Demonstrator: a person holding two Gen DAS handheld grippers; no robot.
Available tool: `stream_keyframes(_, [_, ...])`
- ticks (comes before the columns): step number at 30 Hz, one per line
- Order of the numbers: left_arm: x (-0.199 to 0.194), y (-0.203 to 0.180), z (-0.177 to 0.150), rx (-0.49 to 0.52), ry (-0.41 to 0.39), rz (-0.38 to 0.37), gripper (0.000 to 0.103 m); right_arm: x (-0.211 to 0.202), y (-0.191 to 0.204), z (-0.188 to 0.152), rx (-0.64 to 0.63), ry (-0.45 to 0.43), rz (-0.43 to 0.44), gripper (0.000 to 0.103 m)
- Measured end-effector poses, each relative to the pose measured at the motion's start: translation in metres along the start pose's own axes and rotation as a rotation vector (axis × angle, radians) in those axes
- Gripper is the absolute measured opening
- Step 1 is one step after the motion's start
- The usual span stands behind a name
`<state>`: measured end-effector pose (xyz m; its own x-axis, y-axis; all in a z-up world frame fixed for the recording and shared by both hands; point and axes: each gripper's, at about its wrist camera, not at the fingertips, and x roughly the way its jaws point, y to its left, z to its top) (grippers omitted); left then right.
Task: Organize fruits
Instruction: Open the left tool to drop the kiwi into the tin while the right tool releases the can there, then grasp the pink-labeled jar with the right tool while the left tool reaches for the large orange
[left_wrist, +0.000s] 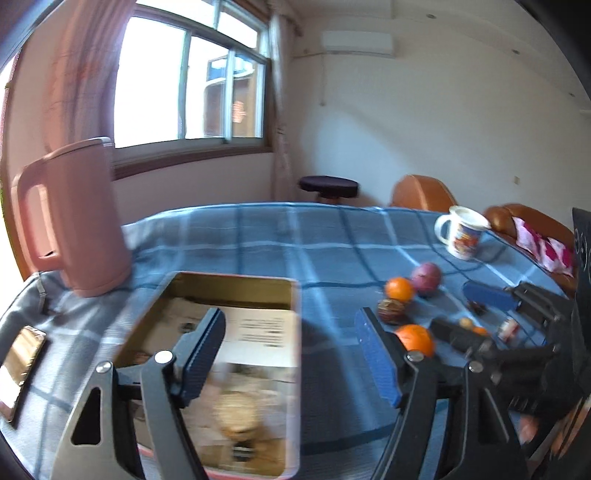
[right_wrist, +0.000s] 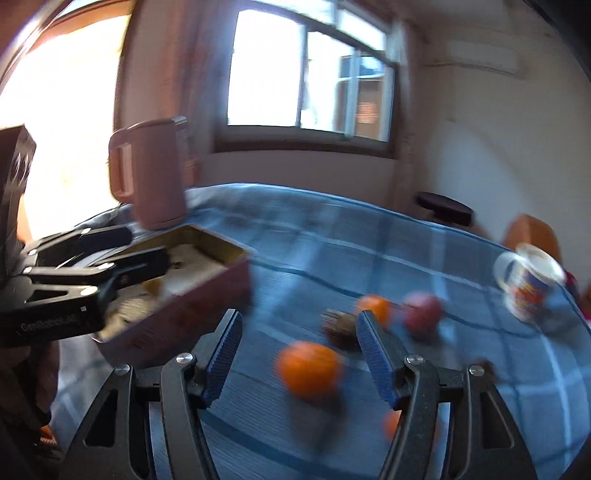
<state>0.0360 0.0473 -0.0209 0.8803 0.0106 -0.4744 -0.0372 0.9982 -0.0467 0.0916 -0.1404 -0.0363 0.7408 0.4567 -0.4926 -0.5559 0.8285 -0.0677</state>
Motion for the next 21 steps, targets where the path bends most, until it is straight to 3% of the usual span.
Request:
stream_keyframes(6, [0.021,-0.042,-0.003,0.065,0.057,-0.074,0.075,-0.027,-0.074,-0.031,0.137,0.027,-0.195,0.066])
stream_keyframes(11, [0.036,-0.070,-0.006,0.108,0.117,-0.132,0.075,-0.039,-0.110,-0.047,0.202,0.083,-0.264,0.066])
stream_keyframes(18, [0.062,-0.088,-0.007,0.132,0.201,-0.159,0.075,-0.027,-0.127,-0.067,0.233,0.180,-0.241,0.066])
stream_keyframes(21, [0.073,-0.093,-0.008,0.149,0.233,-0.156,0.075,-0.026,-0.130,-0.066,0.260,0.181,-0.229,0.066])
